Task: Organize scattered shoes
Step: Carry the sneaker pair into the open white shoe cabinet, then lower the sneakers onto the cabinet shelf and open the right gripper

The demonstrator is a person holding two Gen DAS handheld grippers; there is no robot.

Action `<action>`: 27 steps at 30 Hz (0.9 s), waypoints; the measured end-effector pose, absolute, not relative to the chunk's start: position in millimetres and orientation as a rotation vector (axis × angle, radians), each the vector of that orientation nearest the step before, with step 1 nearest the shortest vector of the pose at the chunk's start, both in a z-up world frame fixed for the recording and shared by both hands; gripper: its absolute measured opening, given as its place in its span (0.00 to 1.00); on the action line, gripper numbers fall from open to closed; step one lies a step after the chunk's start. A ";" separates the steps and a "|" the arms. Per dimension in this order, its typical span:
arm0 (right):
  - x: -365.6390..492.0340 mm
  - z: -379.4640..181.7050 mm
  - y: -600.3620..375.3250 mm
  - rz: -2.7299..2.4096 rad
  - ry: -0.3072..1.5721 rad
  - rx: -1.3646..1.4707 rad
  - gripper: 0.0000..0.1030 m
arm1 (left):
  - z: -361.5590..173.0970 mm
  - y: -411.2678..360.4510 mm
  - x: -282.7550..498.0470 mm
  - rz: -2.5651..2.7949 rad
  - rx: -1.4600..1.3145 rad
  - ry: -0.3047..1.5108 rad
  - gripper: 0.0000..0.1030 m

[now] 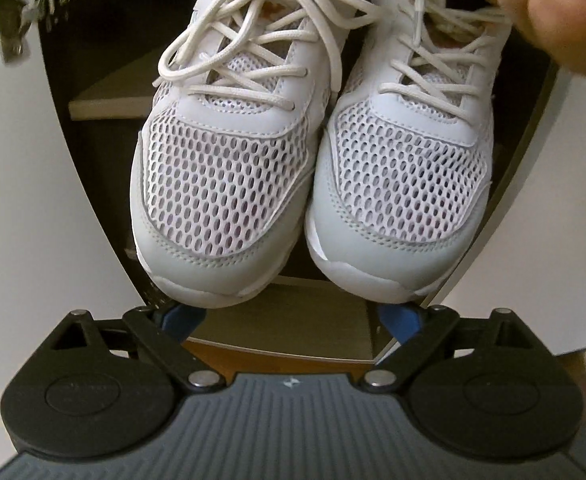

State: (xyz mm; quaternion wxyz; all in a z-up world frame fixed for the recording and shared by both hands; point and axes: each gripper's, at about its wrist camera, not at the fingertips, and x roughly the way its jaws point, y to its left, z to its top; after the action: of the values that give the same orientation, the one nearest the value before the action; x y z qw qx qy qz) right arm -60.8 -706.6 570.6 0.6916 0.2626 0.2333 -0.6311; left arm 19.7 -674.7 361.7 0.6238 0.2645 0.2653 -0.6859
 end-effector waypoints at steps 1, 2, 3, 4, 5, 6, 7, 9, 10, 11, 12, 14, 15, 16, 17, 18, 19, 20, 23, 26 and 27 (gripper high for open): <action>-63.4 570.6 -708.7 -1.410 0.500 0.587 0.40 | 362.3 -676.5 23.0 -1.582 0.608 0.600 0.91; -64.8 570.0 -706.4 -1.419 0.453 0.562 0.46 | 362.7 -678.6 26.6 -1.590 0.608 0.592 0.91; -66.7 569.1 -701.8 -1.430 0.385 0.525 0.51 | 363.2 -680.7 30.2 -1.599 0.607 0.584 0.90; -62.1 570.9 -702.4 -1.441 0.352 0.512 0.58 | 363.7 -682.9 33.8 -1.607 0.606 0.576 0.90; -54.1 574.0 -705.6 -1.452 0.338 0.512 0.59 | 364.1 -685.0 37.4 -1.615 0.605 0.568 0.90; -49.4 575.3 -709.9 -1.466 0.339 0.511 0.59 | 364.0 -686.1 39.8 -1.616 0.606 0.562 0.90; -46.3 575.6 -714.7 -1.480 0.348 0.509 0.59 | 363.8 -687.1 42.0 -1.616 0.608 0.556 0.90; -42.5 574.7 -721.4 -1.510 0.331 0.501 0.59 | 363.4 -689.1 46.4 -1.617 0.611 0.544 0.90; -40.6 572.9 -719.9 -1.517 0.309 0.477 0.59 | 363.1 -690.1 48.6 -1.618 0.612 0.538 0.90; -38.3 570.6 -717.0 -1.519 0.287 0.445 0.59 | 362.9 -691.1 50.9 -1.618 0.613 0.532 0.90; -36.2 568.9 -716.4 -1.517 0.272 0.423 0.59 | 362.7 -692.1 53.1 -1.619 0.615 0.526 0.90; -34.0 568.6 -721.4 -1.508 0.261 0.418 0.59 | 362.6 -690.8 55.2 -1.626 0.623 0.505 0.90; -32.1 571.0 -725.1 -1.505 0.278 0.426 0.59 | 362.4 -690.3 56.4 -1.632 0.630 0.490 0.90; -29.9 574.1 -729.0 -1.504 0.305 0.436 0.61 | 362.2 -689.9 57.7 -1.638 0.636 0.476 0.90; -28.2 580.1 -731.3 -1.515 0.319 0.437 0.73 | 362.5 -689.5 57.4 -1.653 0.646 0.450 0.90; -26.9 587.6 -732.6 -1.533 0.326 0.434 0.82 | 362.8 -689.2 56.8 -1.670 0.657 0.422 0.90; -25.5 595.2 -734.0 -1.550 0.332 0.430 0.96 | 363.8 -688.7 56.1 -1.682 0.659 0.408 0.89; -25.0 602.6 -730.0 -1.542 0.285 0.399 0.99 | 366.9 -689.9 54.4 -1.706 0.650 0.395 0.89; -16.6 605.2 -711.9 -1.488 0.278 0.268 0.98 | 365.5 -696.4 56.2 -1.710 0.665 0.389 0.89; -29.8 585.3 -676.1 -1.389 0.315 0.266 0.75 | 361.0 -699.1 61.1 -1.717 0.700 0.378 0.88; -34.6 577.9 -662.1 -1.372 0.306 0.269 0.73 | 359.0 -699.1 63.3 -1.720 0.715 0.373 0.88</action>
State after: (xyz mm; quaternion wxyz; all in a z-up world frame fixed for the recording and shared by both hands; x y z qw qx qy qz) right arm -34.6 -662.1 577.9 0.7548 0.1235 0.1401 -0.6288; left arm 63.3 -699.1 359.0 0.5818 0.3063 0.1599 -0.7363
